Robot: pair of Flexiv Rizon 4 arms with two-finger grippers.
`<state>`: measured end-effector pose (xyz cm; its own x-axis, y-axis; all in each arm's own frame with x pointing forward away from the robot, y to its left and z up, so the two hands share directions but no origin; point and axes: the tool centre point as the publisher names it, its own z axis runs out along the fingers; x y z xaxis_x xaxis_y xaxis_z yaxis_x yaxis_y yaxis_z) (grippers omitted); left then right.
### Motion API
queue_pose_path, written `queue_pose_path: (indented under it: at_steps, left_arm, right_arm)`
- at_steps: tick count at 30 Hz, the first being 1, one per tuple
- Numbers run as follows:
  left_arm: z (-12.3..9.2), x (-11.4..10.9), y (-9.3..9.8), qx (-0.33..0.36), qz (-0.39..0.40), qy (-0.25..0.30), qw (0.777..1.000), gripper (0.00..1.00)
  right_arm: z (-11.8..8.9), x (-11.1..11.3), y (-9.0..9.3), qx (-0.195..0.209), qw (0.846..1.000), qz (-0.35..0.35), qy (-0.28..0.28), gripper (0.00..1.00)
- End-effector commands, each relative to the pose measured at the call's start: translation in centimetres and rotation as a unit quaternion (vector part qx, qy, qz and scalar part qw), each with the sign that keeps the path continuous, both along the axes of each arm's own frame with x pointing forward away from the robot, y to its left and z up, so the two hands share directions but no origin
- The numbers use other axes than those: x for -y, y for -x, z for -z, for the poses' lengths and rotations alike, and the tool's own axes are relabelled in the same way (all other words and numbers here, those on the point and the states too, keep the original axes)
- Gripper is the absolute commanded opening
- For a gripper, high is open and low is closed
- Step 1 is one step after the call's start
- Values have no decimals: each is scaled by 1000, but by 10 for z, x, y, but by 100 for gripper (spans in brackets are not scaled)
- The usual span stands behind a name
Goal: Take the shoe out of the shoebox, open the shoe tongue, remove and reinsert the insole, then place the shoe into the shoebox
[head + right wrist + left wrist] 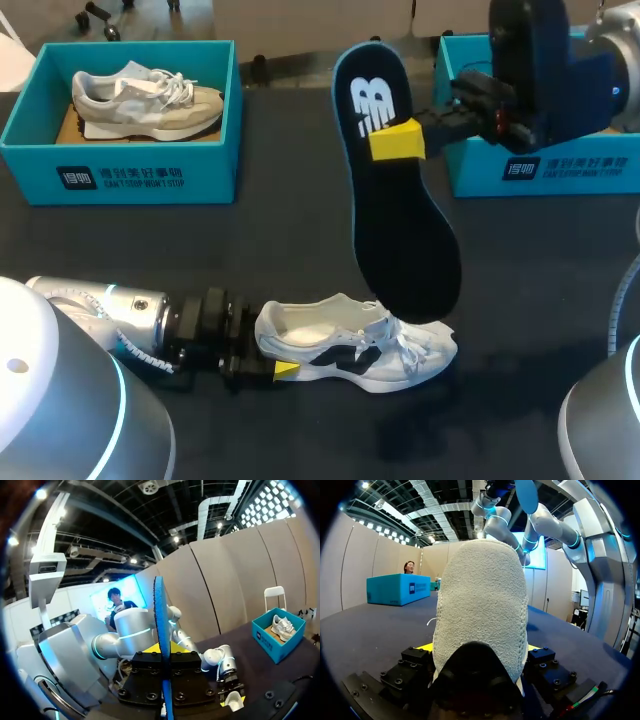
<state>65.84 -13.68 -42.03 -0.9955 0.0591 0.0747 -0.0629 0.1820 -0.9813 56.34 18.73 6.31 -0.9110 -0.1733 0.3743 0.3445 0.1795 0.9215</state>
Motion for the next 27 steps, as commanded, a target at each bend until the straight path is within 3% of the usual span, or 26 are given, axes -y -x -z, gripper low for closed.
queue_pose_path:
  at_steps: [1, 27]
  left_arm:
    - [3, -1, -2, 0, -1, -1, 1000, 0]
    - [3, -1, -2, 0, -1, -1, 1000, 0]
  right_arm:
    - [2, 5, 7, -10, 999, 31, 2, 0]
    - [-9, 16, 4, -26, 998, 57, 8, 0]
